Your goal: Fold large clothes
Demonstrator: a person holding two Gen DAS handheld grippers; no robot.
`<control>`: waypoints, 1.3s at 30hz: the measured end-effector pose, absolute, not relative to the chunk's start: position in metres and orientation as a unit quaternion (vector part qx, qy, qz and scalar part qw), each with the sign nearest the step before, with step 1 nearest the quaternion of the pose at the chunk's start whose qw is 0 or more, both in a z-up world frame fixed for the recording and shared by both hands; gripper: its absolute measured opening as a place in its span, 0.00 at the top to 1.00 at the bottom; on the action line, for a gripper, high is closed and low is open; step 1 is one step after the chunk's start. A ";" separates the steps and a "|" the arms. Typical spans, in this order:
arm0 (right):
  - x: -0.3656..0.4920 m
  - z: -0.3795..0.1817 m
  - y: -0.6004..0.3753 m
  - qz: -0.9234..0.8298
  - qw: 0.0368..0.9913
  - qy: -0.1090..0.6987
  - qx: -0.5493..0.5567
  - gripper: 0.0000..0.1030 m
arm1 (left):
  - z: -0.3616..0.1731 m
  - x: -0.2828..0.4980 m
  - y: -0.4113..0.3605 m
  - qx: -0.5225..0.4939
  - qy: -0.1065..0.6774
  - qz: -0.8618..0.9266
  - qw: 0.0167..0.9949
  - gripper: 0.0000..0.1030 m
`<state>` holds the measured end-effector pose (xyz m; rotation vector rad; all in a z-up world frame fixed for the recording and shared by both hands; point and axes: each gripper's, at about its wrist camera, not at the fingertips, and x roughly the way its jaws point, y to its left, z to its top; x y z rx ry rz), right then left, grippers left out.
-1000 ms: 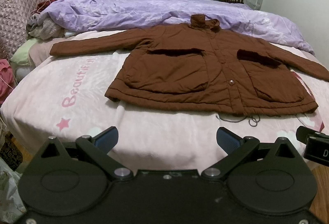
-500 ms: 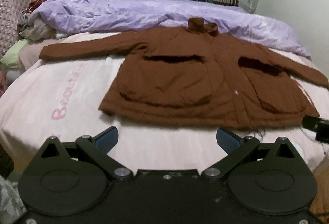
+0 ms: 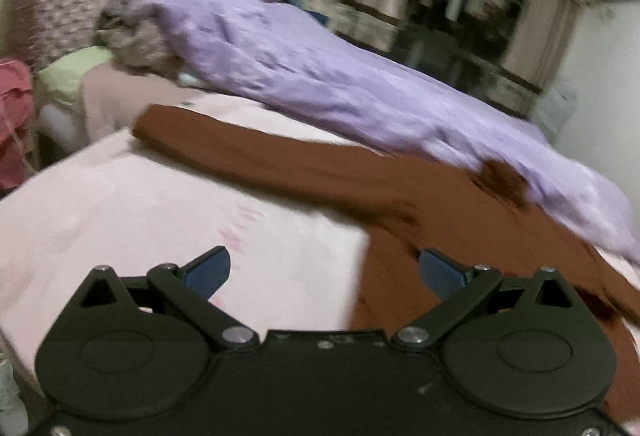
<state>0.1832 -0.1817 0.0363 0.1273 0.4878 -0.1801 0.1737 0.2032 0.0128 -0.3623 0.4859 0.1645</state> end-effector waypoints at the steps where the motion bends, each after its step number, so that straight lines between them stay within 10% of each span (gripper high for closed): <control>1: 0.189 0.036 -0.181 -0.091 0.966 0.235 0.065 0.00 | 0.012 0.184 0.216 -0.184 0.235 0.094 0.950 0.00; 26: 0.346 -0.019 -0.148 -0.096 0.941 0.323 0.030 0.00 | -0.068 0.378 0.423 -0.345 0.224 0.291 0.864 0.08; 30: 0.353 -0.025 -0.145 -0.094 0.939 0.330 0.023 0.00 | -0.070 0.392 0.426 -0.323 0.231 0.305 0.866 0.45; 39: 0.356 -0.030 -0.146 -0.088 0.936 0.339 0.027 0.00 | -0.051 0.392 0.423 -0.333 0.201 0.268 0.881 0.84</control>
